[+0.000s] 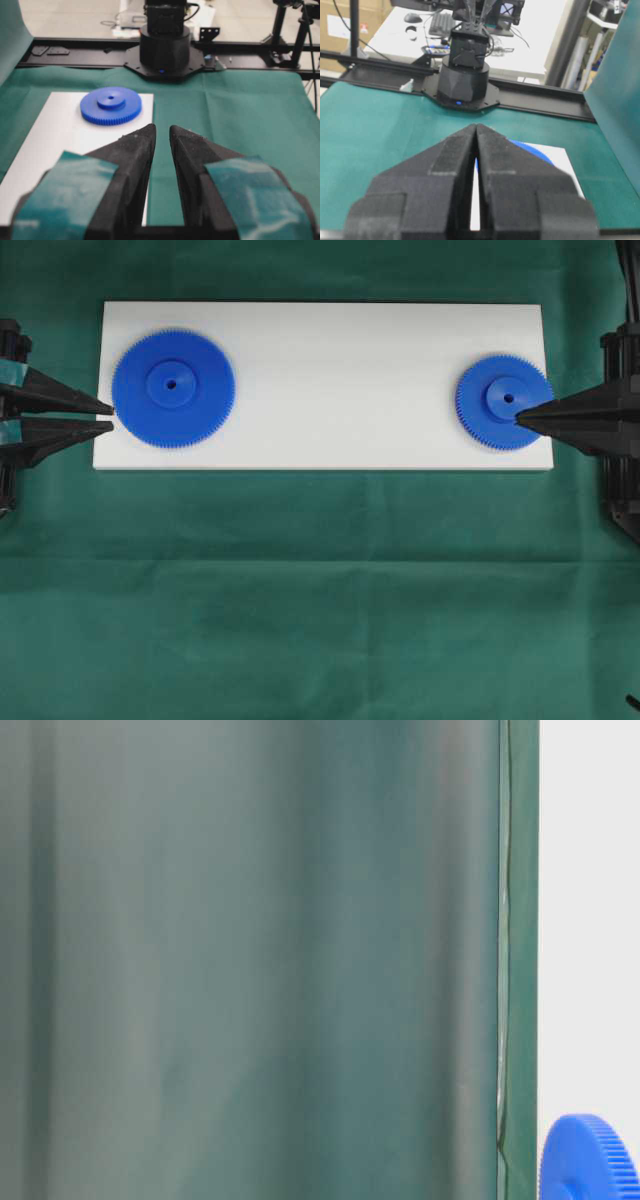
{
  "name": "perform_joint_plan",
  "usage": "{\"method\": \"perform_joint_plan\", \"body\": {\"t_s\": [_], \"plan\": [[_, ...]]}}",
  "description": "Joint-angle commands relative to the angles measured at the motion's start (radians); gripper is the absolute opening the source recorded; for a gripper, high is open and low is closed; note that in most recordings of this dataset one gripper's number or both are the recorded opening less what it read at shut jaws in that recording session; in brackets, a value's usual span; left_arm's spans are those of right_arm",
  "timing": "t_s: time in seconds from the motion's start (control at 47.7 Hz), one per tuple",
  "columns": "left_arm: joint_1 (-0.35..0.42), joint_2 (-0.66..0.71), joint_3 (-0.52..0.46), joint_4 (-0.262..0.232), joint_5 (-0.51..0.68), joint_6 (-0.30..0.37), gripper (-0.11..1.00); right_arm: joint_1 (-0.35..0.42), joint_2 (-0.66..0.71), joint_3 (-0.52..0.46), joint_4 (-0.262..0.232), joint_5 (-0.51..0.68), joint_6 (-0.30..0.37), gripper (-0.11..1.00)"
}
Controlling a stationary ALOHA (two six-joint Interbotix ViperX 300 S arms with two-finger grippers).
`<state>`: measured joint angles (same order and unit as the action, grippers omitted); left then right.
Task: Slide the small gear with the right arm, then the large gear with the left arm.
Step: 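Lower the right gripper tip onto the center hub of the small blue gear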
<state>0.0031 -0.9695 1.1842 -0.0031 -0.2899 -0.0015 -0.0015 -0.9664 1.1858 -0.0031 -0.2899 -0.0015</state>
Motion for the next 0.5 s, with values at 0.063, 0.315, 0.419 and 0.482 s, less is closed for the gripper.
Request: {"method": "perform_joint_plan", "body": {"t_s": [0.063, 0.315, 0.419, 0.482], "plan": [[-0.011, 0.023, -0.029, -0.012, 0.005, 0.000, 0.17, -0.005, 0.009, -0.008, 0.006, -0.009, 0.021, 0.50], [-0.005, 0.040, -0.041, -0.014, 0.011, 0.006, 0.00, -0.049, -0.002, -0.003, 0.006, -0.009, 0.061, 0.50], [0.023, 0.026, -0.040, -0.014, 0.012, 0.009, 0.00, -0.120, -0.012, -0.002, 0.006, -0.005, 0.064, 0.50], [0.051, 0.012, -0.034, -0.014, 0.014, 0.008, 0.00, -0.166, -0.015, -0.002, 0.008, 0.006, 0.066, 0.50]]}}
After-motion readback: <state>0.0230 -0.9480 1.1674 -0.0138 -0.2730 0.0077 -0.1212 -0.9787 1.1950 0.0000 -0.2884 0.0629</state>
